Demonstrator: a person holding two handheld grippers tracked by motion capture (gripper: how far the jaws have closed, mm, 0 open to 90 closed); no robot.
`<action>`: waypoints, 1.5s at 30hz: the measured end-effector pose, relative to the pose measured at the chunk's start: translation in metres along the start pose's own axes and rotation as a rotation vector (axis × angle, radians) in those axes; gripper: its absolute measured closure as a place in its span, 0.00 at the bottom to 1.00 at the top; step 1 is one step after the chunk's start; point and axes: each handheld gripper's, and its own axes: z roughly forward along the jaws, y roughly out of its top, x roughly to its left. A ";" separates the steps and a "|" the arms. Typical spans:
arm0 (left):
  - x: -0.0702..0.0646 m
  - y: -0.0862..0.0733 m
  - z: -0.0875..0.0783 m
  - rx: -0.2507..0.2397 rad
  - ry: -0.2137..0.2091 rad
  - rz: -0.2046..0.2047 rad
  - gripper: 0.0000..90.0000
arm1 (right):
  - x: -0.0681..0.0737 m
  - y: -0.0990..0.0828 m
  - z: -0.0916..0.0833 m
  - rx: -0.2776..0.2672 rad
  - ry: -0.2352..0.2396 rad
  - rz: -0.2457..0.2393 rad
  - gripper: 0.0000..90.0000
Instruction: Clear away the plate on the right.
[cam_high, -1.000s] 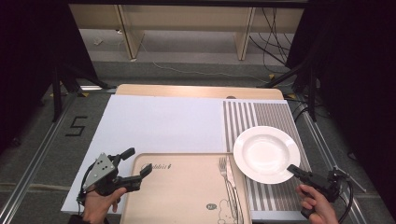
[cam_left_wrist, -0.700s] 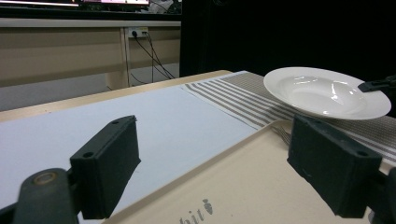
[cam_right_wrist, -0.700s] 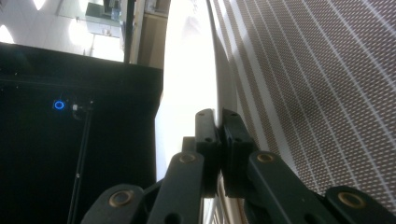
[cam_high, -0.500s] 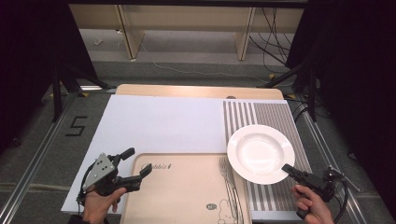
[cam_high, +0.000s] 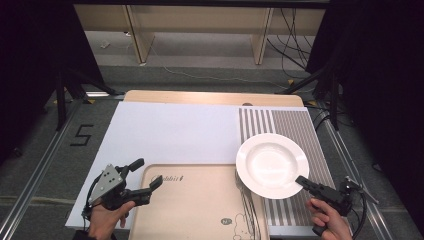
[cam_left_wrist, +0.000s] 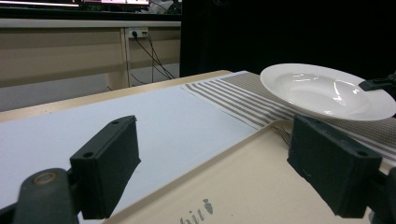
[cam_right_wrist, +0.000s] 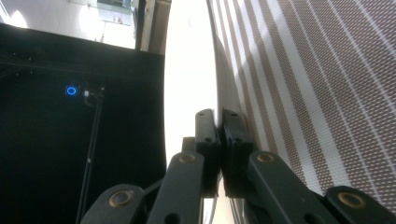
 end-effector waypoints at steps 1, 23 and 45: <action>0.000 0.000 0.000 -0.003 -0.003 0.001 0.18 | 0.000 -0.001 0.002 -0.012 0.007 0.000 0.98; 0.000 0.000 0.000 0.001 0.000 0.002 0.18 | 0.014 -0.017 0.019 0.066 0.030 0.037 0.98; 0.000 0.000 -0.001 0.004 0.003 0.002 0.18 | 0.022 -0.044 0.044 0.229 0.045 -0.020 0.97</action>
